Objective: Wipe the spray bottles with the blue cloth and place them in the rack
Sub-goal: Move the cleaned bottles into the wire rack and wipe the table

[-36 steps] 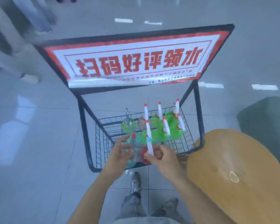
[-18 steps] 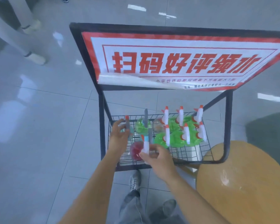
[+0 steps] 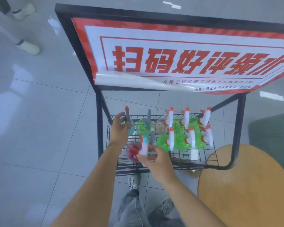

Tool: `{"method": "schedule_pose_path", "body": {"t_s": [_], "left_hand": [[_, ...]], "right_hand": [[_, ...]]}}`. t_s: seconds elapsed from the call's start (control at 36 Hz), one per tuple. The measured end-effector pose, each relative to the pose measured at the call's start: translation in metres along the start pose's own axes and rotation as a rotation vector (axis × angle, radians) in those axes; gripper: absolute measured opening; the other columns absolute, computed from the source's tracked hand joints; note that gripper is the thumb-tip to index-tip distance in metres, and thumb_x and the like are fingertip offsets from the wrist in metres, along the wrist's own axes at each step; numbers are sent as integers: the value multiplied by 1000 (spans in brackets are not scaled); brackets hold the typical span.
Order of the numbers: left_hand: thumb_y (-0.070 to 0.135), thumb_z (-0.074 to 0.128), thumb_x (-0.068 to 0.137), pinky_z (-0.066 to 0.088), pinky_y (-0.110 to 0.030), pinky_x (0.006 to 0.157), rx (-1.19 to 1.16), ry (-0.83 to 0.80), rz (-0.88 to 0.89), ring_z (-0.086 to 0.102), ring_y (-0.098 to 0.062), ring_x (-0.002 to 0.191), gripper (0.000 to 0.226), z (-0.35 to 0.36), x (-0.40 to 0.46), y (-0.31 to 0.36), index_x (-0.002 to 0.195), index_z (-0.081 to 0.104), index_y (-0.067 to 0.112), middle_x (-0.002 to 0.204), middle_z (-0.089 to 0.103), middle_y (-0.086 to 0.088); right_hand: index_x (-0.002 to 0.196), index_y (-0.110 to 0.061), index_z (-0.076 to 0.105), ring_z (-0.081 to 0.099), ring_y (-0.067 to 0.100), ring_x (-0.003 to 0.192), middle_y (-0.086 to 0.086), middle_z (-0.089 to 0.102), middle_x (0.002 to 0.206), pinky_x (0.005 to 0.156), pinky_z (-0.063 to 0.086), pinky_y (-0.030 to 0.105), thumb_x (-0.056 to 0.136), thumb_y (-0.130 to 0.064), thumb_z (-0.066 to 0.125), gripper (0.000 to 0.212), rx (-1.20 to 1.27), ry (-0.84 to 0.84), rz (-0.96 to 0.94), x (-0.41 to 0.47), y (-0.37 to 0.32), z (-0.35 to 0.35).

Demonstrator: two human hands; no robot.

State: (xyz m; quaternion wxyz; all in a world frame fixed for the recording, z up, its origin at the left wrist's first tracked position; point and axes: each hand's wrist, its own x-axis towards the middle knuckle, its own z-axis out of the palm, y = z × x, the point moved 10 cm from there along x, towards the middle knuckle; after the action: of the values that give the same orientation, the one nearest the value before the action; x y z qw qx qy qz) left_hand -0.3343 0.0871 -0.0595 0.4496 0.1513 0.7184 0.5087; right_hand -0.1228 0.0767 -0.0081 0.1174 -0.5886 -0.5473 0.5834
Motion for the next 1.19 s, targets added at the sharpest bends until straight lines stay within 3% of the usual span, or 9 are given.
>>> {"method": "schedule_pose_path", "body": {"t_s": [0.08,0.19,0.31,0.42,0.53,0.67,0.78,1.06,1.19], "left_hand": [[3,61,108,56,-13,78,49,-9,22,74,-21,103,40,2,1,0,144,55,19,138,70,-7],[3,60,108,53,-17,82,120,-21,28,68,-19,106,42,2,2,-1,146,58,22,138,70,-1],[7,60,109,58,-37,97,154,-19,26,67,-20,114,39,0,0,-1,139,59,32,132,68,9],[22,53,113,57,-39,100,158,5,19,65,-23,120,29,-2,-2,1,141,61,29,135,66,4],[31,43,116,54,-46,110,150,72,25,61,-22,130,33,-10,-4,6,142,61,27,140,63,-3],[32,39,117,49,-39,113,83,128,0,56,-16,132,33,-18,-10,14,142,61,32,143,59,1],[30,37,118,41,-28,105,84,130,-24,51,-12,137,36,-22,-15,23,147,58,32,150,55,6],[30,39,118,38,-21,103,89,104,24,49,-5,134,37,-27,-26,34,150,57,32,152,55,10],[29,41,117,38,6,73,159,67,83,57,19,107,37,-26,-28,38,151,57,28,145,59,10]], "right_hand": [[106,-26,73,73,10,91,-8,73,111,82,63,48,77,-41,89,37,19,-18,-19,5,0,7],[92,-31,74,72,1,84,-23,76,95,78,61,26,84,-22,88,18,48,-68,-67,10,-9,21],[107,-30,79,76,23,95,-5,78,108,90,62,46,81,-43,88,31,68,-55,-59,19,-9,35],[99,-36,78,72,40,90,-6,79,98,87,60,55,84,-32,88,18,67,-26,-64,33,-8,43],[86,-34,76,73,29,85,-15,76,88,83,61,49,85,-24,88,16,35,-18,-70,41,-10,50],[83,-37,72,69,9,80,-12,74,83,79,60,33,85,-26,88,20,-11,1,-80,49,-7,55],[86,-32,76,70,13,79,-9,75,82,77,61,45,85,-35,86,11,-33,-4,-52,53,0,61],[94,-27,76,73,28,78,1,76,85,70,61,55,74,-58,83,37,-23,-16,-10,68,27,71],[102,-27,68,70,9,88,-2,70,105,73,55,22,83,-38,87,29,-127,-26,-27,52,1,55]]}}
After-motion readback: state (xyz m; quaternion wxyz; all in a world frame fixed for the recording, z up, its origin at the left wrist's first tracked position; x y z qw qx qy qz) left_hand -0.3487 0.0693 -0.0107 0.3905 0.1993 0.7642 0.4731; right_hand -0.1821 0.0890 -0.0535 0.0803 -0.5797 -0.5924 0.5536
